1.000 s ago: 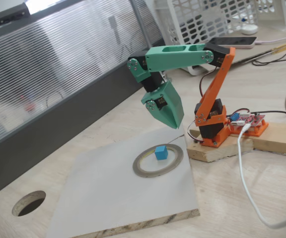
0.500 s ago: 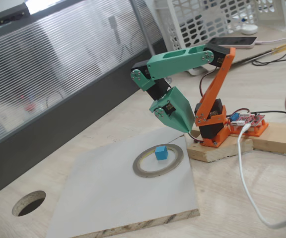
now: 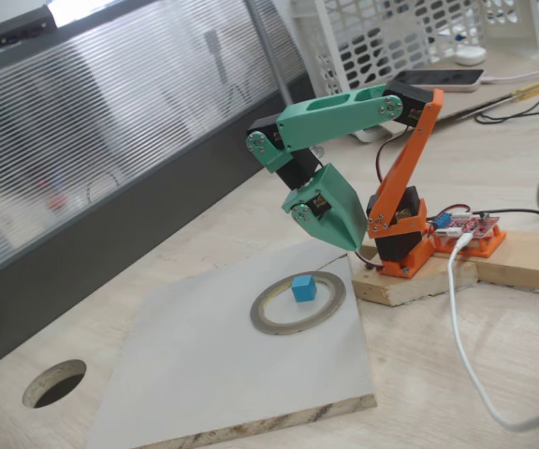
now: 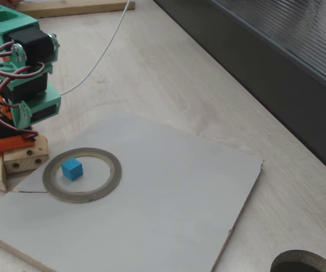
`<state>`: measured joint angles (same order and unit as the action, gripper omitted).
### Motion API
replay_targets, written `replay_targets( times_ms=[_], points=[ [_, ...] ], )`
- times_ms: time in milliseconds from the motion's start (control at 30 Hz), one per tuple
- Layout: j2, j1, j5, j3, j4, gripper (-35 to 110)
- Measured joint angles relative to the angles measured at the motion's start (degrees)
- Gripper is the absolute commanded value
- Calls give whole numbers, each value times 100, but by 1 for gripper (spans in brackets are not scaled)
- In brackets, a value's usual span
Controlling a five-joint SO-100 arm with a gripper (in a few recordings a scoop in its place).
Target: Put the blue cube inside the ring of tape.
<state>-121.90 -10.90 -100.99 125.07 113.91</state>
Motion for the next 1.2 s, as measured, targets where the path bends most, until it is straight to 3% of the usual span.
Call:
replay_targets(
  times_ms=[1200],
  points=[
    [0, 44, 62, 79, 0, 3]
  ],
)
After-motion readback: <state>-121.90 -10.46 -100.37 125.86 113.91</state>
